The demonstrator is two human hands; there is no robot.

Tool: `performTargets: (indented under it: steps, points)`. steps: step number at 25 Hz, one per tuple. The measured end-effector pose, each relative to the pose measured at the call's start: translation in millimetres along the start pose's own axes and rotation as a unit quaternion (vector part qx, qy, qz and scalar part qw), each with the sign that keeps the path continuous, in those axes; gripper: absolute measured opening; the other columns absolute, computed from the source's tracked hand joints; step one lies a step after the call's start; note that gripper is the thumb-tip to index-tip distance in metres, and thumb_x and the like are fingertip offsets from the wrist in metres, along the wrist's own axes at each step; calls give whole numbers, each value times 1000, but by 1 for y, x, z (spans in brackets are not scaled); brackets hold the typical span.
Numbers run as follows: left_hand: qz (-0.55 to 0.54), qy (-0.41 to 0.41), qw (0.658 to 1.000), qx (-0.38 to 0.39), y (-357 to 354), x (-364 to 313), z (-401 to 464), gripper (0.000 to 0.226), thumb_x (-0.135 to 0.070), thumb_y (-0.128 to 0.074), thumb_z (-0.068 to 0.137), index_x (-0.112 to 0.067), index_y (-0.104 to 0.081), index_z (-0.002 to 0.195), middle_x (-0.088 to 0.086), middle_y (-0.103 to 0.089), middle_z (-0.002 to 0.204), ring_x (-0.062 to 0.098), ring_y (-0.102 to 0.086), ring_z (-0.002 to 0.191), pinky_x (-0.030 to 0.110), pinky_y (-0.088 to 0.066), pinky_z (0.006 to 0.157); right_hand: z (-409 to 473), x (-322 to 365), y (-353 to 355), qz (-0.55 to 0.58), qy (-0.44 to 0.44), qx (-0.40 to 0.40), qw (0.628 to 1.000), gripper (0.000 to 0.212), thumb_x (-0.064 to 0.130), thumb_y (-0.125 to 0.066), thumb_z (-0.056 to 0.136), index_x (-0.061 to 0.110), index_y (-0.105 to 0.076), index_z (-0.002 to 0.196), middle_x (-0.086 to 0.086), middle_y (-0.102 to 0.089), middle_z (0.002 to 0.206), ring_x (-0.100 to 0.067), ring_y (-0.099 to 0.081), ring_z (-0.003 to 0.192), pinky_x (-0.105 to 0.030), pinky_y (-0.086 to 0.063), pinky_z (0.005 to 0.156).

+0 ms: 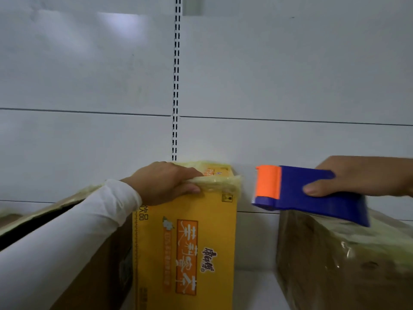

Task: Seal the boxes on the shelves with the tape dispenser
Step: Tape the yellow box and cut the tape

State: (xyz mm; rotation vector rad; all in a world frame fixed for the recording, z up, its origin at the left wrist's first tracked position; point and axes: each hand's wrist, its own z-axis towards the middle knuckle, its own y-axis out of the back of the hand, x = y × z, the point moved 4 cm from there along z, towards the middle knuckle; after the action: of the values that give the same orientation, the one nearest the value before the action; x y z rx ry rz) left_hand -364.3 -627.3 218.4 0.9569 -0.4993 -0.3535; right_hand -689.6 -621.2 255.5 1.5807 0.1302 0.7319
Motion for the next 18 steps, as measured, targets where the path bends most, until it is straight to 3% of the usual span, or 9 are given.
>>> performTargets:
  steps: [2, 4, 6, 8, 10, 11, 15, 18]
  points:
    - [18, -8, 1000, -3, 0, -6, 3, 68, -80, -23, 79, -35, -51, 120, -10, -63, 106, 14, -60, 87, 29, -44, 73, -8, -17, 2, -5, -40, -6, 999, 74, 76, -68, 62, 7, -70, 88, -13, -75, 84, -31, -71, 72, -31, -48, 66]
    - [80, 7, 997, -13, -1, -26, 21, 77, -89, -12, 71, -27, -50, 95, -9, -56, 83, 13, -52, 67, 29, -38, 62, -3, -24, -2, -16, -37, -30, 999, 68, 75, -69, 65, 8, -69, 79, -10, -74, 76, -19, -66, 60, -27, -45, 61]
    - [147, 37, 987, -46, 0, -45, 41, 87, -91, 1, 65, -22, -48, 84, -6, -51, 73, 12, -46, 59, 30, -35, 59, 3, -22, -9, -15, -27, -42, 999, 62, 71, -69, 70, 9, -68, 74, -11, -73, 73, -12, -62, 54, -21, -42, 55]
    - [163, 24, 984, -74, -7, -55, 49, 91, -85, 3, 69, -22, -51, 106, 0, -60, 94, 19, -54, 75, 34, -42, 68, 4, -20, -9, -6, -30, -43, 999, 62, 70, -69, 70, 8, -69, 79, -9, -74, 75, -10, -62, 54, -18, -42, 53]
    - [136, -23, 989, -58, -13, -59, 49, 78, -74, -1, 80, -32, -37, 136, -2, -53, 129, 21, -54, 111, 36, -43, 91, 1, -20, -8, 0, -38, -41, 998, 60, 68, -66, 68, 10, -70, 81, -6, -74, 75, -8, -63, 54, -17, -43, 53]
    - [103, -36, 993, -44, -13, -58, 48, 74, -72, -3, 81, -36, -35, 138, -6, -50, 135, 20, -51, 118, 34, -41, 94, 1, -20, -8, 3, -35, -38, 999, 60, 68, -65, 68, 10, -70, 82, -5, -74, 76, -7, -63, 54, -18, -44, 55]
    - [51, -28, 998, -5, -14, -45, 46, 80, -78, -1, 77, -33, -49, 124, -4, -65, 114, 21, -61, 98, 36, -48, 84, 1, -18, -7, 2, -13, -29, 999, 73, 74, -68, 68, 4, -68, 87, -13, -73, 80, -14, -63, 59, -28, -44, 63]
    - [51, -36, 998, -17, -13, -40, 44, 79, -76, -3, 77, -32, -51, 123, -1, -67, 111, 23, -62, 96, 37, -48, 82, -15, -30, -5, -6, -25, -11, 1000, 81, 78, -64, 61, 2, -67, 90, -15, -74, 83, -26, -67, 67, -34, -46, 67]
